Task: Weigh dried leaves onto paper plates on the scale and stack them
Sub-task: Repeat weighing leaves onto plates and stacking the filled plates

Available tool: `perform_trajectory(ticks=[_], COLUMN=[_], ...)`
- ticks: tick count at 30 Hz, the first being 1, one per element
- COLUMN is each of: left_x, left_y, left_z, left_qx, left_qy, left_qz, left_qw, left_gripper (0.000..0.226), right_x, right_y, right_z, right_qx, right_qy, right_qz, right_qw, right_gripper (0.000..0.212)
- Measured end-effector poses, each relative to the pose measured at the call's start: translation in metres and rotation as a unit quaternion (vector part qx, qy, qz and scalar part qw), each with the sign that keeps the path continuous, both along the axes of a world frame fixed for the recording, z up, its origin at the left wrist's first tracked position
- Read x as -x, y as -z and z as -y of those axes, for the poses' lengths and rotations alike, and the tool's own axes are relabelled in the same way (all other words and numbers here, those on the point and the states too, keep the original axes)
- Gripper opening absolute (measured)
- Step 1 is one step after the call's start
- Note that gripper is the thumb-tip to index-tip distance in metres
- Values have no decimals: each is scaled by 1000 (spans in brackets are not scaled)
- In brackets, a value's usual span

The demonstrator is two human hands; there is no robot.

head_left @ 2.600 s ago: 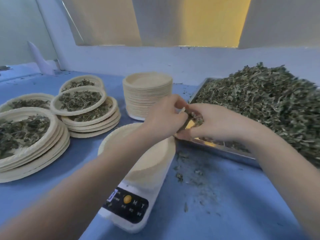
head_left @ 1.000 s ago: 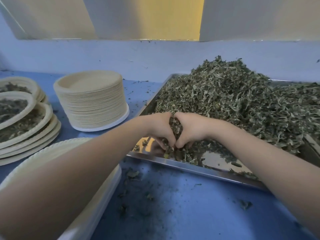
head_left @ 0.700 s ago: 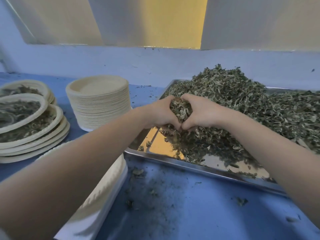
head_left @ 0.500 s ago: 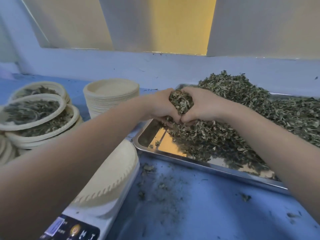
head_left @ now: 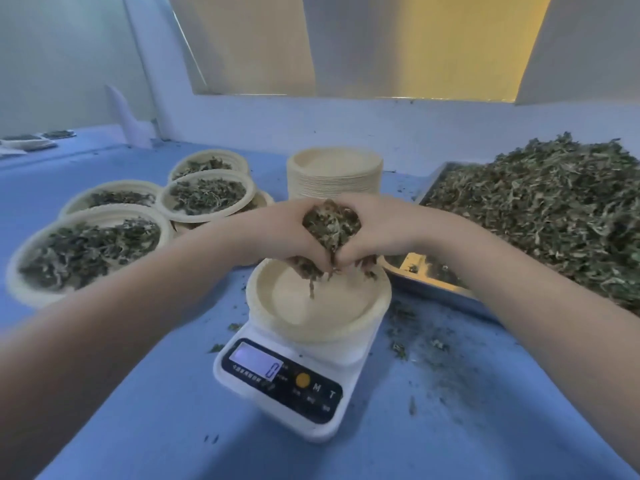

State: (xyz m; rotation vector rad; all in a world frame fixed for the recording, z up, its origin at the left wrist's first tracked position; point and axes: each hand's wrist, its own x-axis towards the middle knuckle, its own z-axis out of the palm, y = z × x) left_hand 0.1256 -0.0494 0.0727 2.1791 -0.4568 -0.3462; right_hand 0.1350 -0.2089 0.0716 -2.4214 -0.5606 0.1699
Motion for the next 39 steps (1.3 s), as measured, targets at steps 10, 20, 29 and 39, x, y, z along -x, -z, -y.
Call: perform_trajectory(ticks=[10,20,29,39], left_x=[-3,-4,-7,-4], left_y=[-16,3,0,8], left_z=[-41,-45,-48,-46], left_qx=[-180,-176,-101,-14], left_qy=[1,64,18,-47], left_qz=[62,104,147,170], left_qw=[982,977,984,984], left_gripper=[52,24,32,30], right_x=[-1,-5,-2,7], right_y=[-10,-2,1,4], right_z=[11,6,4,-16], right_qx=[39,16,10,145], right_qy=[-10,14,12,-11], right_qz=[-66,7,27,102], right_qw=[997,1000,1000,984], right_gripper=[60,34,25,50])
